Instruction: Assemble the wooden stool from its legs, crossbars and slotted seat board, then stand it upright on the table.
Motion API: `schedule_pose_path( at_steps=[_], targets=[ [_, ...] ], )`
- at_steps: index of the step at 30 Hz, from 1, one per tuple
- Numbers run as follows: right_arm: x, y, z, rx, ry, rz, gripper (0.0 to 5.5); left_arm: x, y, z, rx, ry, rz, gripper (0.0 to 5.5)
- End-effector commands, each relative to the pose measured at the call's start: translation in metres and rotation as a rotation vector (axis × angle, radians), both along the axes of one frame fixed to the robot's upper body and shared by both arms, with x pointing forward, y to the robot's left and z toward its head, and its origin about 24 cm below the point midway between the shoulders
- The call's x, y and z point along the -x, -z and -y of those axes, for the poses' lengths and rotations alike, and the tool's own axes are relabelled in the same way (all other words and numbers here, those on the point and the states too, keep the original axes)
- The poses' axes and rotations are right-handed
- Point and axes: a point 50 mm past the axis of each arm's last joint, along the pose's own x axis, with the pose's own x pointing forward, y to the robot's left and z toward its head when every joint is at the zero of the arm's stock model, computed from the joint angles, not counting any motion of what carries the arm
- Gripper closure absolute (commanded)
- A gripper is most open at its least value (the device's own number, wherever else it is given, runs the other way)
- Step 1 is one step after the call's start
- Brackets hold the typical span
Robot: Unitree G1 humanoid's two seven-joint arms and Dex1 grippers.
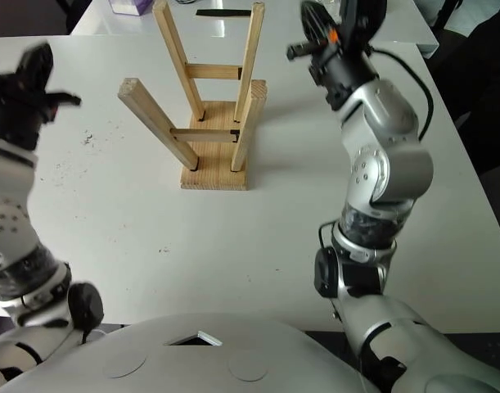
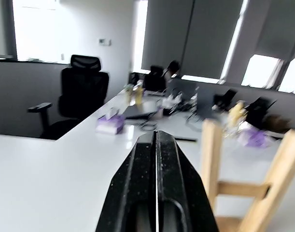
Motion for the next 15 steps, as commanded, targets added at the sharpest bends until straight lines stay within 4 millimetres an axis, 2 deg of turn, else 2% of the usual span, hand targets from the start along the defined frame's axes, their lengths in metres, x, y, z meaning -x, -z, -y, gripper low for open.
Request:
schedule_pose_path(
  at_steps=[1,5,10,13,15],
  targets=[
    [0.009,-0.017,-0.033,0.013,-0.280,0.004,5.50,-0.013,-0.025,0.033,0.045,0.267,-0.050,5.47],
    [0.016,-0.019,-0.032,0.011,-0.309,0.005,5.50,-0.016,-0.011,0.036,0.031,0.311,-0.162,5.47],
    [0.022,-0.033,-0.033,-0.019,-0.344,0.055,5.50,-0.012,-0.011,0.036,0.025,0.334,-0.163,5.47],
    [0.020,-0.013,-0.034,0.011,-0.332,-0.007,5.50,-0.013,-0.006,0.041,0.026,0.362,-0.185,5.47],
    [0.016,0.022,-0.040,0.073,-0.315,-0.124,5.50,-0.013,0.016,0.049,0.041,0.402,-0.273,5.47]
  ],
)
